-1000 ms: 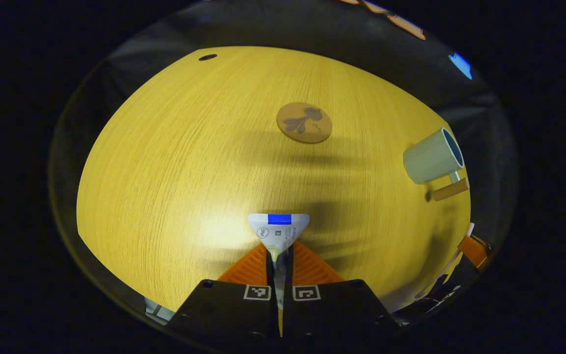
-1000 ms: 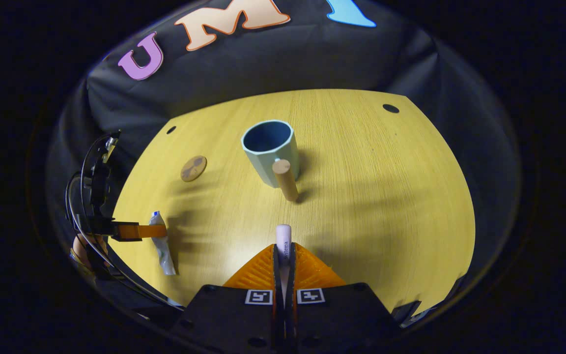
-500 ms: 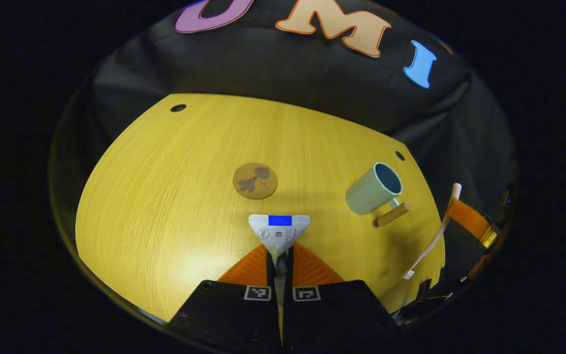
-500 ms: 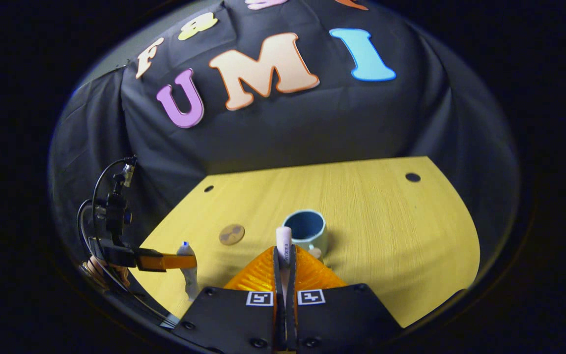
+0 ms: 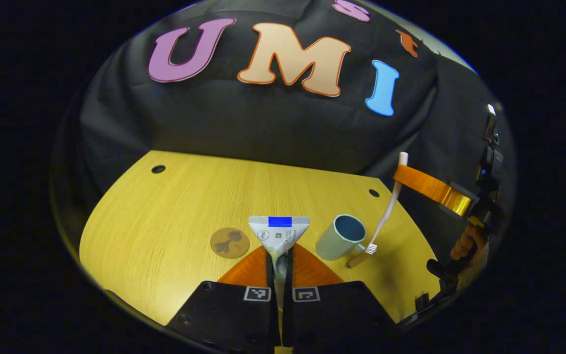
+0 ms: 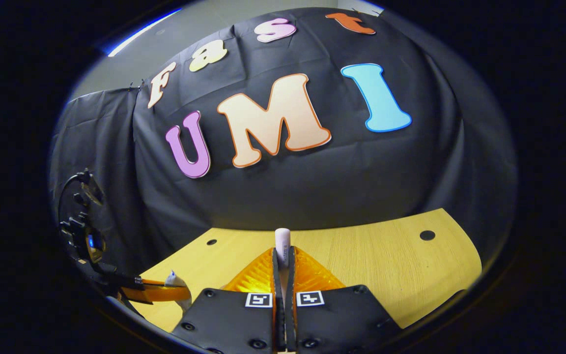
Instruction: Put the toothbrush and toothpaste on the desktop into the cup, then pick up the cup and place it on the coaster on the desktop.
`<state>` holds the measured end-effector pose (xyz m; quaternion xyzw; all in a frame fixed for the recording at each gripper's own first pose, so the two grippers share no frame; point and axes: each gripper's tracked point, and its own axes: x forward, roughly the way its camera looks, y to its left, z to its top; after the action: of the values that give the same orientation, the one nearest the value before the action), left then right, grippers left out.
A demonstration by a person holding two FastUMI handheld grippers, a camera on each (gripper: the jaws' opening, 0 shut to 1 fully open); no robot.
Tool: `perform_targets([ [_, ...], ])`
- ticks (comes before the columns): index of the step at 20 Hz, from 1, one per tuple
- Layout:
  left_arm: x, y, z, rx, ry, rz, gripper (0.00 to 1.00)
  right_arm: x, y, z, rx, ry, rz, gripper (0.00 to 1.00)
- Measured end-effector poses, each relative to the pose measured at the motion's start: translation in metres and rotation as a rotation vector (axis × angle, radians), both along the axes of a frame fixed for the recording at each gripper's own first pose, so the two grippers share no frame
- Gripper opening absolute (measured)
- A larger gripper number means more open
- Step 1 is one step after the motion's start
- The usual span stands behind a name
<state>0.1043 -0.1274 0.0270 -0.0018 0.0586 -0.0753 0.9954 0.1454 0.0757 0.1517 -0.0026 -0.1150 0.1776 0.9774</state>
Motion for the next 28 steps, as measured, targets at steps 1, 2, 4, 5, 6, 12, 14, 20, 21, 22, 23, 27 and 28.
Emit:
perform_targets([
  [1,0.005,-0.005,0.01,0.017,-0.042,-0.006,0.01,0.011,0.0,0.005,0.012,-0.026,0.0,0.03],
  [2,0.01,-0.012,0.022,0.016,-0.088,-0.02,0.03,0.02,-0.001,0.005,0.005,-0.043,-0.006,0.03],
  [4,0.019,-0.029,0.033,0.025,-0.133,-0.057,0.01,0.046,-0.004,-0.004,-0.037,-0.066,-0.016,0.04],
  [5,0.027,-0.044,0.042,0.042,-0.164,-0.089,0.03,0.058,-0.006,-0.017,-0.042,-0.047,-0.016,0.03],
  [6,0.032,-0.053,0.046,0.048,-0.189,-0.109,0.01,0.062,-0.007,-0.021,-0.042,-0.046,-0.019,0.03],
  [12,0.052,-0.092,0.063,0.029,-0.274,-0.192,0.01,0.072,-0.021,-0.054,-0.021,0.064,-0.026,0.17],
  [14,0.057,-0.1,0.066,0.017,-0.29,-0.207,0.01,0.066,-0.037,-0.049,0.006,0.063,-0.05,0.42],
  [20,0.073,-0.126,0.08,-0.04,-0.35,-0.247,0.01,0.038,-0.111,-0.032,0.007,0.002,-0.21,0.98],
  [21,0.078,-0.13,0.079,-0.035,-0.354,-0.25,0.01,0.032,-0.123,-0.031,0.011,0.008,-0.231,0.98],
  [22,0.083,-0.135,0.078,-0.025,-0.355,-0.251,0.01,0.027,-0.135,-0.034,0.01,0.015,-0.256,0.94],
  [23,0.087,-0.142,0.077,-0.022,-0.366,-0.26,0.01,0.018,-0.151,-0.038,0.007,0.025,-0.287,0.94],
  [27,0.106,-0.156,0.052,0.064,-0.369,-0.26,0.01,-0.005,-0.181,-0.051,0.005,0.051,-0.351,0.98],
  [28,0.112,-0.158,0.042,0.103,-0.367,-0.263,0.01,-0.01,-0.189,-0.056,0.006,0.061,-0.363,0.98],
])
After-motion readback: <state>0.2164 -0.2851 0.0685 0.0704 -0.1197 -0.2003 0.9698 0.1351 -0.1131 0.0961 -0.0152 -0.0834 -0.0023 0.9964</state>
